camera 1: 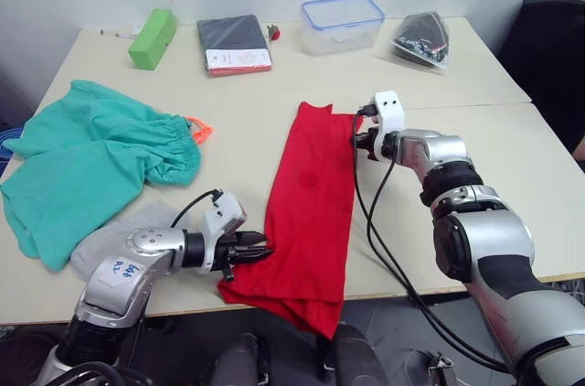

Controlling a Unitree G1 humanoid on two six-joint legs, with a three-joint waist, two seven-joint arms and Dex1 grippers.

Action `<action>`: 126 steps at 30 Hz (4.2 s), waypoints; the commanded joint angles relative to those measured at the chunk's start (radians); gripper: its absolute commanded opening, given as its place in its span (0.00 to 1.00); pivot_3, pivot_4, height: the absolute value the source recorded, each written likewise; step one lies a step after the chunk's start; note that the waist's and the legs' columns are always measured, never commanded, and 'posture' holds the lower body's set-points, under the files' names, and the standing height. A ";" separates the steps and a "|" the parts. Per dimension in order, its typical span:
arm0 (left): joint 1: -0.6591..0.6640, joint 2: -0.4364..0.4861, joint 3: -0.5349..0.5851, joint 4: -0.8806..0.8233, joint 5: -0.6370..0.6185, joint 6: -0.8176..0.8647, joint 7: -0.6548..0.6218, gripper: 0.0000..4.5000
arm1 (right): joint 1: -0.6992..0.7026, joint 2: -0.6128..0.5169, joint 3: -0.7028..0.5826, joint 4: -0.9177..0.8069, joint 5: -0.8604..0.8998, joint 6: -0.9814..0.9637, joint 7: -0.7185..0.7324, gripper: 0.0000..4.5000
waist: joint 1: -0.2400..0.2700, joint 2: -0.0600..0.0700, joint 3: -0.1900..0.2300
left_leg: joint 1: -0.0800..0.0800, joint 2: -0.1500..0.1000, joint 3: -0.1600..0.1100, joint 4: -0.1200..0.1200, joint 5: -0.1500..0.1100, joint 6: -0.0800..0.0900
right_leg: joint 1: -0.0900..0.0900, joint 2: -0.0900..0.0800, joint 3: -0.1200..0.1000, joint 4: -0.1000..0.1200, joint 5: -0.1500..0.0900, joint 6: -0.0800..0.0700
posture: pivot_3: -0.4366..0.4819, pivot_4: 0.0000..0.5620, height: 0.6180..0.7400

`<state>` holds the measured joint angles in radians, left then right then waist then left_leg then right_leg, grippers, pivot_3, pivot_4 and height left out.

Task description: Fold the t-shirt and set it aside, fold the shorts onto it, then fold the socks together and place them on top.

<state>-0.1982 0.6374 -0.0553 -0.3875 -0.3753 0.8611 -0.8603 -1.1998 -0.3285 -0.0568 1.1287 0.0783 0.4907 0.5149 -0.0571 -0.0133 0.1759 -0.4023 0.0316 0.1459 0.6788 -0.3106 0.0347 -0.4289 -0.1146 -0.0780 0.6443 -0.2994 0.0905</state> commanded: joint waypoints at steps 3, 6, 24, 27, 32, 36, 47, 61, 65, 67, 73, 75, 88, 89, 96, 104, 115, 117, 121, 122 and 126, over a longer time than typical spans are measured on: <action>-0.012 0.107 0.111 0.038 -0.071 -0.002 -0.063 0.74 | 0.086 -0.087 0.015 -0.266 0.013 0.120 0.096 0.51 | 0.001 0.002 0.001 | 0.000 0.000 0.000 -0.001 0.000 0.000 | -0.001 0.000 0.000 0.000 0.000 0.000 | 0.48 0.27 1.00; -0.065 0.131 0.125 0.103 -0.079 -0.019 -0.074 0.95 | 0.168 -0.118 -0.001 -0.475 0.047 0.255 0.114 0.74 | 0.004 0.003 0.002 | -0.001 0.000 -0.001 -0.001 0.000 0.000 | -0.001 0.000 -0.001 -0.001 0.000 0.000 | 0.48 0.27 1.00; -0.912 -0.201 -0.177 1.235 0.196 -0.409 -0.246 1.00 | 0.759 -0.153 -0.252 -1.579 0.485 1.124 0.078 1.00 | 0.052 0.002 0.002 | -0.003 -0.001 0.001 0.002 0.000 0.002 | -0.002 0.004 -0.011 -0.002 0.000 0.001 | 0.48 0.27 1.00; -0.985 -0.241 -0.165 1.398 0.230 -0.482 -0.252 1.00 | 0.819 -0.141 -0.269 -1.629 0.562 1.124 0.046 1.00 | 0.051 0.002 0.002 | -0.003 -0.002 0.001 0.002 -0.001 0.002 | -0.002 0.004 -0.011 -0.005 0.000 0.001 | 0.48 0.27 1.00; -1.049 -0.294 -0.140 1.567 0.282 -0.550 -0.237 1.00 | 0.904 -0.126 -0.273 -1.675 0.682 1.124 -0.011 1.00 | 0.053 0.002 0.002 | -0.003 -0.001 0.000 0.002 -0.001 0.002 | -0.002 0.003 -0.013 -0.006 0.000 0.001 | 0.48 0.27 1.00; -1.063 -0.319 -0.128 1.625 0.322 -0.568 -0.216 1.00 | 0.943 -0.128 -0.272 -1.682 0.727 1.124 -0.051 1.00 | 0.055 0.000 0.002 | -0.003 -0.002 -0.001 0.003 -0.001 0.003 | -0.001 0.003 -0.013 -0.006 0.000 0.001 | 0.48 0.27 1.00; -1.055 -0.373 -0.092 1.646 0.369 -0.564 -0.220 0.25 | 0.962 -0.113 -0.199 -1.655 0.710 1.111 -0.084 0.72 | 0.052 -0.002 0.001 | -0.003 -0.002 -0.001 0.003 -0.001 0.004 | -0.001 0.002 -0.014 -0.006 0.000 0.001 | 0.48 0.27 1.00; -1.043 -0.356 -0.075 1.645 0.409 -0.575 -0.234 0.00 | 0.927 -0.066 -0.128 -1.556 0.699 1.079 -0.070 0.34 | 0.036 -0.003 0.000 | -0.003 -0.001 -0.001 0.003 -0.001 0.003 | -0.001 0.003 -0.014 -0.005 0.000 0.001 | 0.48 0.27 1.00; -1.045 -0.352 -0.062 1.646 0.408 -0.571 -0.224 0.00 | 0.921 -0.064 -0.119 -1.528 0.681 1.064 -0.079 0.26 | 0.031 -0.003 0.000 | -0.002 -0.001 -0.002 0.003 -0.001 0.003 | 0.000 0.003 -0.014 -0.004 0.000 0.001 | 0.48 0.27 1.00; -1.046 -0.349 -0.054 1.646 0.404 -0.570 -0.220 0.00 | 0.918 -0.063 -0.119 -1.519 0.679 1.061 -0.082 0.14 | 0.030 -0.003 0.000 | -0.002 -0.001 -0.002 0.003 -0.001 0.003 | 0.000 0.002 -0.014 -0.004 0.000 0.001 | 0.48 0.27 1.00; -1.027 -0.329 -0.041 1.632 0.402 -0.572 -0.237 0.00 | 0.883 -0.112 -0.129 -1.489 0.683 1.053 -0.051 0.01 | 0.029 -0.003 0.000 | -0.002 -0.001 -0.001 0.003 -0.001 0.003 | -0.001 0.002 -0.014 -0.001 0.000 0.001 | 0.48 0.27 1.00; -1.004 -0.318 -0.043 1.614 0.404 -0.574 -0.254 0.00 | 0.856 -0.136 -0.127 -1.458 0.682 1.038 -0.029 0.01 | 0.029 -0.003 0.000 | -0.002 -0.001 -0.001 0.003 -0.001 0.003 | -0.001 0.002 -0.014 -0.001 0.000 0.001 | 0.48 0.27 1.00; -0.766 -0.248 -0.020 1.250 0.343 -0.421 -0.261 0.00 | 0.634 -0.378 0.087 -1.105 0.588 0.754 0.300 0.01 | 0.027 -0.003 0.000 | -0.002 -0.001 0.000 0.003 -0.001 0.003 | -0.001 0.002 -0.013 0.000 0.000 0.001 | 0.48 0.27 1.00; -0.750 -0.247 -0.015 1.219 0.336 -0.402 -0.247 0.00 | 0.621 -0.389 0.114 -1.074 0.567 0.723 0.325 0.01 | 0.029 -0.003 0.000 | -0.002 -0.001 0.000 0.003 -0.001 0.003 | -0.001 0.002 -0.013 0.000 0.000 0.001 | 0.48 0.27 1.00; -0.706 -0.253 0.008 1.123 0.312 -0.393 -0.153 0.00 | 0.608 -0.412 0.222 -1.013 0.480 0.615 0.427 0.01 | 0.029 -0.003 0.000 | -0.002 -0.001 0.000 0.004 -0.001 0.003 | 0.000 0.001 -0.013 0.000 0.000 0.001 | 0.48 0.27 1.00; -0.700 -0.236 0.013 1.078 0.279 -0.419 -0.143 0.20 | 0.664 -0.414 0.198 -1.118 0.512 0.659 0.439 0.09 | 0.031 -0.003 0.000 | 0.000 -0.001 -0.001 0.005 0.000 0.002 | 0.000 0.000 -0.013 0.000 0.000 0.001 | 0.48 0.27 1.00; -0.453 -0.030 -0.089 0.585 0.325 -0.711 -0.279 0.98 | 0.771 -0.581 0.128 -1.379 0.434 0.388 0.520 0.90 | 0.038 -0.001 0.001 | -0.002 -0.001 -0.001 0.004 -0.001 0.002 | 0.000 -0.002 -0.013 -0.002 0.000 0.001 | 0.48 0.27 1.00; -0.399 0.011 -0.135 0.502 0.358 -0.835 -0.312 1.00 | 0.844 -0.643 0.141 -1.414 0.337 0.138 0.588 0.97 | 0.047 -0.001 0.001 | -0.002 -0.002 -0.001 0.003 -0.001 0.002 | 0.000 -0.002 -0.013 -0.006 0.000 0.001 | 0.48 0.27 1.00; -0.359 0.050 -0.202 0.452 0.410 -1.089 -0.337 1.00 | 0.943 -0.678 0.149 -1.332 0.132 -0.513 0.685 0.97 | 0.057 -0.001 0.001 | -0.001 -0.002 0.000 0.003 -0.002 0.002 | 0.001 0.000 -0.013 -0.008 0.001 0.001 | 0.48 0.27 1.00; -0.357 0.046 -0.211 0.453 0.413 -1.141 -0.334 1.00 | 0.948 -0.678 0.159 -1.280 0.086 -0.709 0.711 0.97 | 0.057 -0.001 0.001 | -0.001 -0.002 0.001 0.003 -0.001 0.002 | 0.001 0.000 -0.013 -0.008 0.001 0.002 | 0.48 0.27 1.00; -0.370 0.022 -0.276 0.508 0.485 -1.369 -0.299 1.00 | 0.879 -0.641 0.217 -1.012 -0.051 -1.270 0.729 0.97 | 0.054 -0.001 0.001 | 0.002 -0.002 0.003 0.004 -0.001 0.003 | 0.003 0.002 -0.013 -0.009 0.002 0.004 | 0.48 0.27 1.00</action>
<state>-0.5540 0.6664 -0.3169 0.1070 0.0911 -0.4318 -1.1749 -0.2953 -0.9780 0.1563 0.0614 0.0640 -0.6142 1.2466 -0.0034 -0.0146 0.1770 -0.4003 0.0294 0.1495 0.6824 -0.3112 0.0384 -0.4252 -0.1125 -0.0910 0.6357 -0.2973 0.0944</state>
